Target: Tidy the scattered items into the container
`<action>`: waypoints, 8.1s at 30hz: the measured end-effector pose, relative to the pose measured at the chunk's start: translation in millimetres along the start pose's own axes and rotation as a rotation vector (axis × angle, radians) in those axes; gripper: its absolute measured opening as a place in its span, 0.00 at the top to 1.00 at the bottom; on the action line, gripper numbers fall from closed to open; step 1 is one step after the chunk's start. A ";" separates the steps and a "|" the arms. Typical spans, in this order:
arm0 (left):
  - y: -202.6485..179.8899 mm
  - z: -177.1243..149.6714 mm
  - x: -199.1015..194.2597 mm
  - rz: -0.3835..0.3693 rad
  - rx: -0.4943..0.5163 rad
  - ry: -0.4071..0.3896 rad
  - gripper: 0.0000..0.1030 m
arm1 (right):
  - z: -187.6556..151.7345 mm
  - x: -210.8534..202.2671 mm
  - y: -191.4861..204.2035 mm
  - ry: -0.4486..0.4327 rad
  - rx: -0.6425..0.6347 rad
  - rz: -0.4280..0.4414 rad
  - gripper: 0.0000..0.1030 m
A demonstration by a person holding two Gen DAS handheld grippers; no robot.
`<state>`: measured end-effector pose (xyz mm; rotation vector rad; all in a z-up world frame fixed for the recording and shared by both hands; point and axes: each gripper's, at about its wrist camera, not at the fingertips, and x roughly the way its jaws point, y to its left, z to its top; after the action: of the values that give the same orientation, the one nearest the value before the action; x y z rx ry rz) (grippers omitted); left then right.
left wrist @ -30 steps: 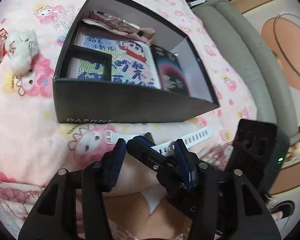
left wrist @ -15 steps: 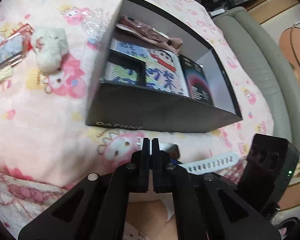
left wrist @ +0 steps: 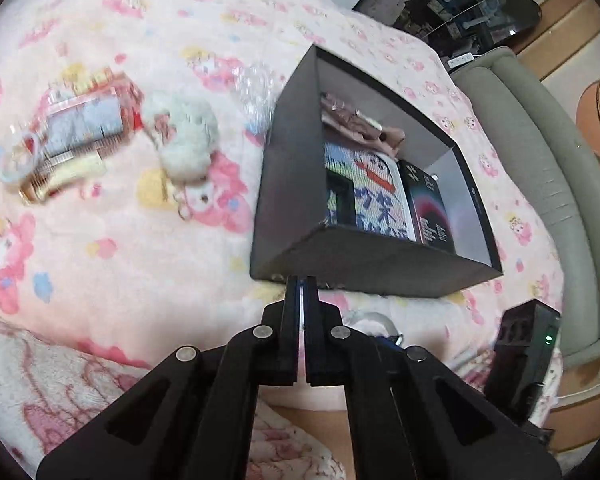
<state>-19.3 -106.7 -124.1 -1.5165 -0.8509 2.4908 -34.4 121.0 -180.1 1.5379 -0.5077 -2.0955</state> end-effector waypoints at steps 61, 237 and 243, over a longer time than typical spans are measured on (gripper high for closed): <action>-26.7 -14.9 79.3 -0.122 -0.068 0.295 0.97 | -5.2 22.8 5.9 0.127 -0.145 -0.042 0.81; -137.7 69.0 33.8 0.052 0.436 -0.005 0.62 | 148.1 -66.8 34.4 -0.197 -0.309 -0.451 0.66; -107.2 43.1 -9.1 0.076 0.396 -0.004 0.62 | 107.3 -69.8 58.5 -0.178 -0.327 -0.376 0.66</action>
<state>-72.0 -37.7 -47.3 -1.4257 -0.2758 2.5169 -110.0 115.4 -61.5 1.3398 0.0785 -2.4626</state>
